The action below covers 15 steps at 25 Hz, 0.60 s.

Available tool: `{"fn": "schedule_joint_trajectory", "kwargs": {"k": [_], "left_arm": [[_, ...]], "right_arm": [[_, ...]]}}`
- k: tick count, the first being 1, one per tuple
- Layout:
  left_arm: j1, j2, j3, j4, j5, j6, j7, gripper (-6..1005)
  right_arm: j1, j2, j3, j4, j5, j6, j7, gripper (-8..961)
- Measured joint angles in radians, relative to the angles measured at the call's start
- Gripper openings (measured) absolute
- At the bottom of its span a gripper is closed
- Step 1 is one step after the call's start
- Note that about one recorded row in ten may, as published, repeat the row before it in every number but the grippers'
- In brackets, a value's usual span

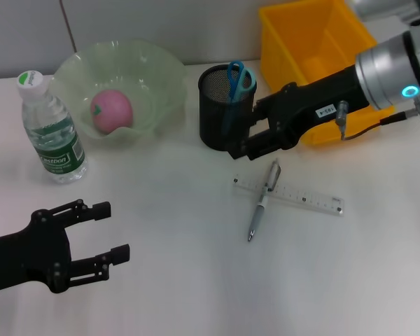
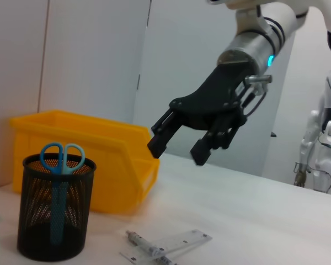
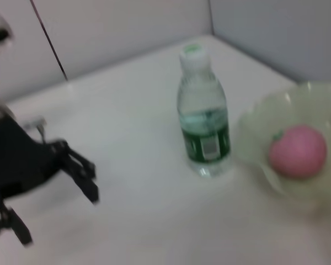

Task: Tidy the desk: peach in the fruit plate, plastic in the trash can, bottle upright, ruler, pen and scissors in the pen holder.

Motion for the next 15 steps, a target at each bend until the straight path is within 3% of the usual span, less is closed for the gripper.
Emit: {"fn": "schedule_joint_trajectory", "kwargs": {"k": [6, 13, 15], "left_arm": [[-0.008, 0.002, 0.012, -0.001, 0.003, -0.009, 0.005, 798], [-0.018, 0.001, 0.012, 0.003, 0.003, -0.005, 0.006, 798], [-0.02, 0.0, 0.012, 0.003, 0.003, -0.004, 0.006, 798]], "right_arm": [[0.094, 0.006, 0.0, 0.042, -0.172, 0.002, 0.037, 680], [0.211, 0.053, -0.008, 0.108, -0.376, 0.055, 0.072, 680], [0.227, 0.054, -0.014, 0.132, -0.388, 0.07, 0.077, 680]]}}
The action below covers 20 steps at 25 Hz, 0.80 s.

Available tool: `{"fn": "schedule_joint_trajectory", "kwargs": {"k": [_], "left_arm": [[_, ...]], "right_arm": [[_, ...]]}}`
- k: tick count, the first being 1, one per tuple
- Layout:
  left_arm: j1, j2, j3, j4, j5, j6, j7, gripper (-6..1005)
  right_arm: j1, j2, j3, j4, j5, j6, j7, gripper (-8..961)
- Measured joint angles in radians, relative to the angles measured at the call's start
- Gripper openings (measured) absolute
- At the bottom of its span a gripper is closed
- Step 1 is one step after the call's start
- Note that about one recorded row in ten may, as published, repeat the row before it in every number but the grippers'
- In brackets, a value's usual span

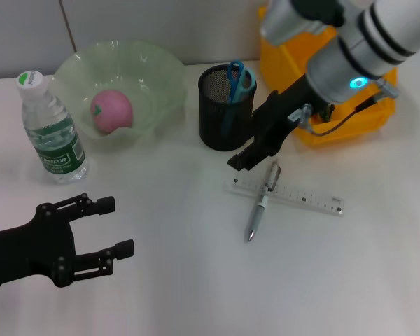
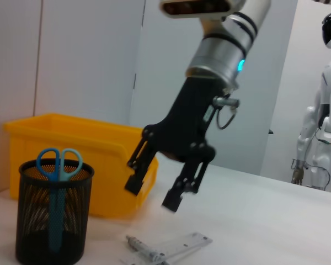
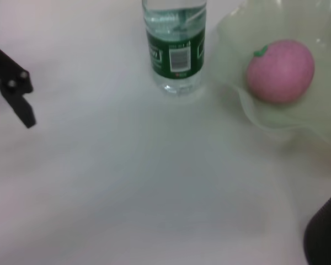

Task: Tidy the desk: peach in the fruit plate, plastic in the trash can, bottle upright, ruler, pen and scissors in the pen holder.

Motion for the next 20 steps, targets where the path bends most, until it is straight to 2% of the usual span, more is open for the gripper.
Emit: {"fn": "schedule_joint_trajectory", "kwargs": {"k": [10, 20], "left_arm": [[-0.005, -0.001, 0.003, -0.002, 0.0, -0.005, 0.012, 798], [-0.005, -0.002, 0.003, -0.003, 0.0, -0.006, 0.022, 798]], "right_arm": [[0.095, 0.005, -0.147, 0.225, -0.026, 0.191, 0.023, 679], [0.101, 0.008, -0.205, 0.292, -0.026, 0.275, 0.025, 680]]}}
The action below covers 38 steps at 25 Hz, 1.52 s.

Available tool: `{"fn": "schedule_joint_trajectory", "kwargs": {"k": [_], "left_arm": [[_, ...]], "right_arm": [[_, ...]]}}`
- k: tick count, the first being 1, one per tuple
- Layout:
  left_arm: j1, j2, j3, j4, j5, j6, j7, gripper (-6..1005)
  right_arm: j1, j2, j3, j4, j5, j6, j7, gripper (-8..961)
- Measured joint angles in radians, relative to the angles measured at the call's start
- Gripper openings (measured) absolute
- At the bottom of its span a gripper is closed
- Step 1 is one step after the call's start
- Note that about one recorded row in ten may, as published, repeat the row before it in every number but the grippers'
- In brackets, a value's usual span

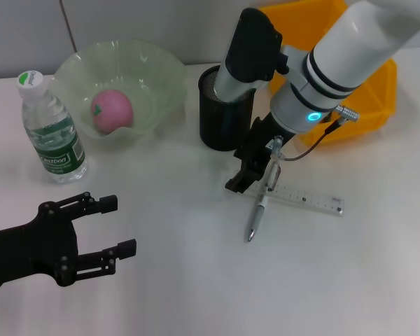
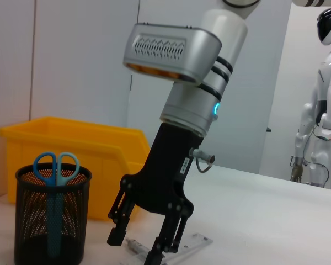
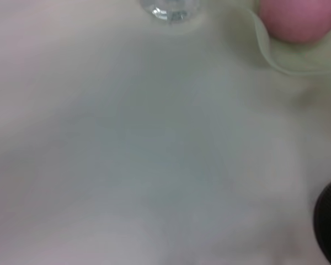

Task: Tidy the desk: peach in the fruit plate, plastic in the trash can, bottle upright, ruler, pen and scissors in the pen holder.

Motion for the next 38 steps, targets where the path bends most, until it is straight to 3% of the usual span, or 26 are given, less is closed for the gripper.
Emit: {"fn": "schedule_joint_trajectory", "kwargs": {"k": [33, 38], "left_arm": [[-0.007, -0.002, 0.0, -0.001, -0.008, 0.001, -0.01, 798], [-0.008, -0.001, -0.003, 0.0, -0.008, 0.001, -0.01, 798]], "right_arm": [[0.008, 0.004, -0.069, 0.081, 0.007, 0.068, -0.01, 667], [0.001, 0.007, -0.072, 0.081, 0.012, 0.081, -0.011, 610]]}}
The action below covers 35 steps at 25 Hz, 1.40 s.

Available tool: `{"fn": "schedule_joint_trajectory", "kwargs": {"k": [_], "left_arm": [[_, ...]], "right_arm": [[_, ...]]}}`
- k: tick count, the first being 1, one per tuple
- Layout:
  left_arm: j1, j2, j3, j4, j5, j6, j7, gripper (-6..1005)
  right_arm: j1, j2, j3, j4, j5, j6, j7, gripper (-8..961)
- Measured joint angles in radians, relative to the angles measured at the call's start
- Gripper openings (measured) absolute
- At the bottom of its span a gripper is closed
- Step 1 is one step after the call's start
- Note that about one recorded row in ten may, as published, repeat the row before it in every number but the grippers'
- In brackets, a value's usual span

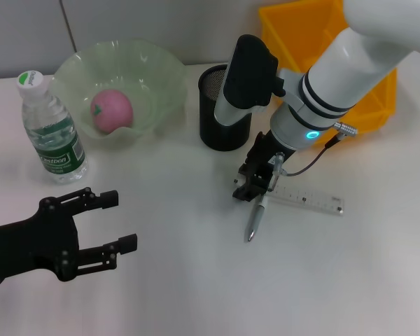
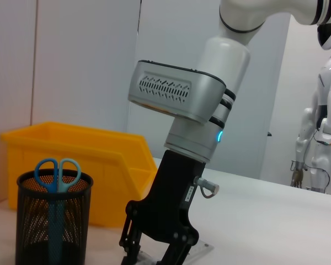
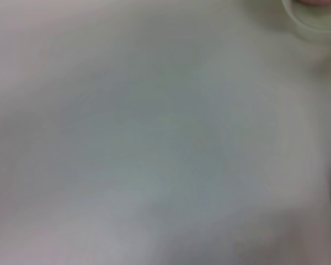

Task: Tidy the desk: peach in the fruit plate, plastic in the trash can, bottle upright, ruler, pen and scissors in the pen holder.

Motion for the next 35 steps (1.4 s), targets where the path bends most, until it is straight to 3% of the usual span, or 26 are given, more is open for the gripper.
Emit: {"fn": "schedule_joint_trajectory", "kwargs": {"k": [5, 8, 12, 19, 25, 29, 35], "left_arm": [[0.0, 0.001, -0.006, 0.003, -0.001, 0.006, 0.001, 798], [0.0, 0.002, -0.006, 0.008, -0.001, 0.006, 0.0, 798], [0.0, 0.003, -0.007, 0.011, -0.002, 0.009, -0.013, 798], [0.006, 0.004, -0.008, 0.012, -0.005, 0.025, -0.034, 798], [0.014, 0.002, -0.01, 0.003, -0.022, 0.041, -0.056, 798], [0.018, 0.001, -0.01, 0.002, -0.026, 0.05, -0.071, 798], [0.014, 0.001, -0.004, 0.001, -0.026, 0.064, -0.076, 798]], "right_arm": [[-0.005, 0.0, 0.0, -0.002, 0.012, 0.001, 0.0, 554], [-0.012, 0.0, 0.001, -0.034, 0.037, -0.026, -0.001, 376], [-0.05, -0.005, 0.015, -0.167, 0.078, -0.114, 0.018, 381], [-0.186, -0.008, 0.075, -0.554, 0.22, -0.259, 0.059, 390], [-0.306, -0.01, 0.2, -0.754, 0.448, -0.185, 0.038, 397], [-0.369, -0.01, 0.199, -0.728, 0.638, -0.007, -0.072, 402], [-0.373, -0.01, 0.199, -0.503, 0.926, 0.14, -0.301, 410]]}}
